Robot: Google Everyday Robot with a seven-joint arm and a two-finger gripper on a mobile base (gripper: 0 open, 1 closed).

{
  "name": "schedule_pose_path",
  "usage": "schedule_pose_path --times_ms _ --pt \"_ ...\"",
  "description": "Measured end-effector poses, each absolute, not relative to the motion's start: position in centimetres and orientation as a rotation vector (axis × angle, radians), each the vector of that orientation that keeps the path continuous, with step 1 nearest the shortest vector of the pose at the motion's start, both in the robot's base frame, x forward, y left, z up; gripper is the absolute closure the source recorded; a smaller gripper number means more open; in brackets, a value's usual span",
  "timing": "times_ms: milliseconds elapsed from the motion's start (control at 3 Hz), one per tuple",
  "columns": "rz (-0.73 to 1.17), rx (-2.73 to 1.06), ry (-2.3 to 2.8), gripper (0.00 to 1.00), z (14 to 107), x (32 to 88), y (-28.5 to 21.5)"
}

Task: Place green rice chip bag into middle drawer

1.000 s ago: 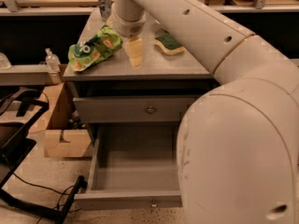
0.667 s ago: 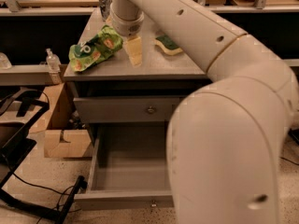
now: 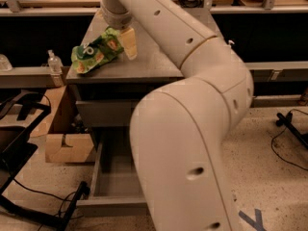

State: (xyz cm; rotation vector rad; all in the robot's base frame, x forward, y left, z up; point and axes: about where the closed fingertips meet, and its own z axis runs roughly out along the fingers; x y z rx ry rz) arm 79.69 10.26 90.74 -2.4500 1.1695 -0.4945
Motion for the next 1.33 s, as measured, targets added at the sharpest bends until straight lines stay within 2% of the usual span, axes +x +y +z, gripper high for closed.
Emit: schedule_pose_path --times_ms 667,1000,1333 --pt "-0.464 -2.463 1.077 0.0 89.5 82.1 14.1" --pt "-0.413 -2.498 1.05 0.19 87.5 82.0 16.6" --pt "-0.377 -2.514 1.037 0.48 86.2 81.8 18.2"
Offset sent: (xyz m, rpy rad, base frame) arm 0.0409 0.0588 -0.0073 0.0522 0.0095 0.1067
